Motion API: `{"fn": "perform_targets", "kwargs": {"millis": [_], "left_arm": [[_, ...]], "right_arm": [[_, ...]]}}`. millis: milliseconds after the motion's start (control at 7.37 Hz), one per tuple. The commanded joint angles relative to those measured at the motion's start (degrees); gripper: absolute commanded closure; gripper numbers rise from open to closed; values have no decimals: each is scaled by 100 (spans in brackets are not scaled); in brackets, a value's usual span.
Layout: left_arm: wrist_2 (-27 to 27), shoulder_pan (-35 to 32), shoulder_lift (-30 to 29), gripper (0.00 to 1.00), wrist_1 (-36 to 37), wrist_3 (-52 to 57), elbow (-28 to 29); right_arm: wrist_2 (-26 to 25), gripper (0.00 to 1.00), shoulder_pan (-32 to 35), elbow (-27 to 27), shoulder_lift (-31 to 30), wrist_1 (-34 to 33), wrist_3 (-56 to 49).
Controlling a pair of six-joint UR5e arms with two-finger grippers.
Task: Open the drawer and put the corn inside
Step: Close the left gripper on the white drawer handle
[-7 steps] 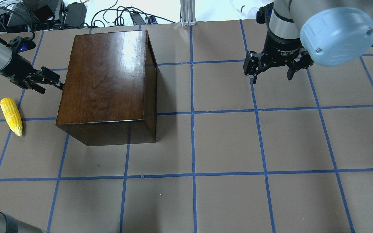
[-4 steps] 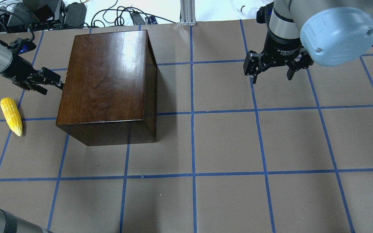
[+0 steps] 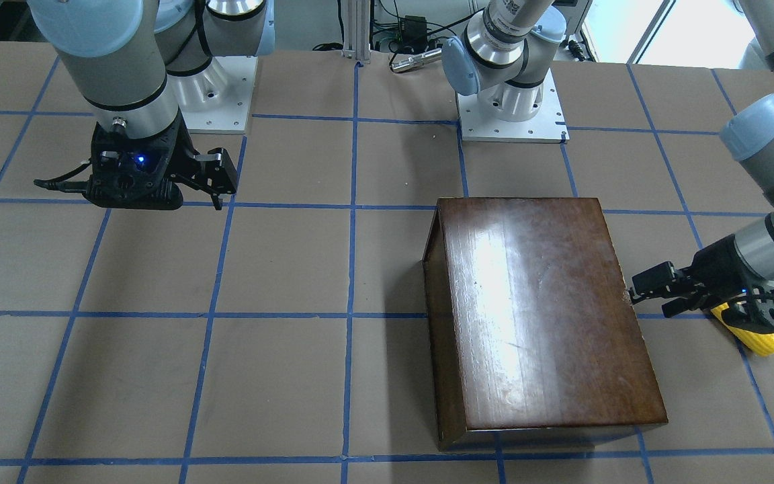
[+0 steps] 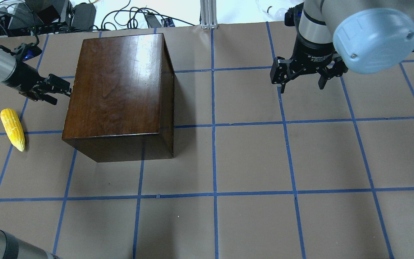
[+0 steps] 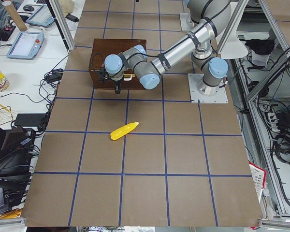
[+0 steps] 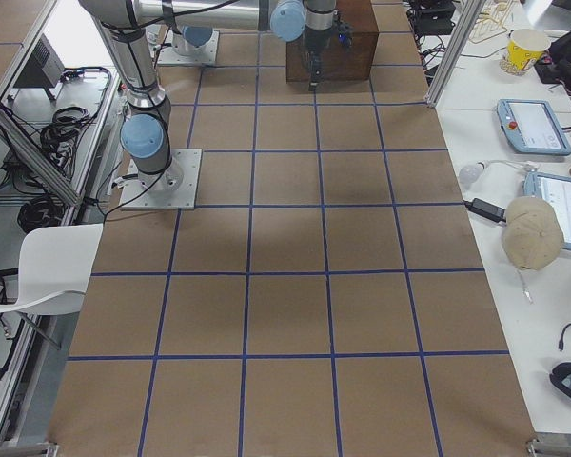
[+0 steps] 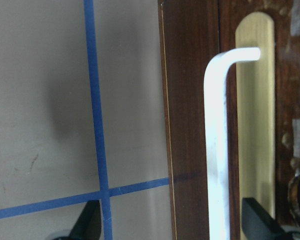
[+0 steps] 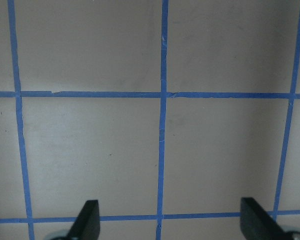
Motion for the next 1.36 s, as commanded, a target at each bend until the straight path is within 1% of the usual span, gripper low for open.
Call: {"fn": "perform_targets", "kwargs": {"millis": [0,679,814,1086,1221], "left_arm": [[1,1,-78,0,0,20,-46],[159,1,-158,0,79,-50,33],[455,1,-175,0,175,-50,33],[537,1,-158,0,246,-59,51],[737,1,-132,0,238,-59,146]], "right_arm": [[0,0,0,0,6,2,0],[0,0,0,0,-2,2,0],[0,0,0,0,-3,2,0],[0,0,0,-9,-3,2,0],[0,0,0,0,6,2,0]]}}
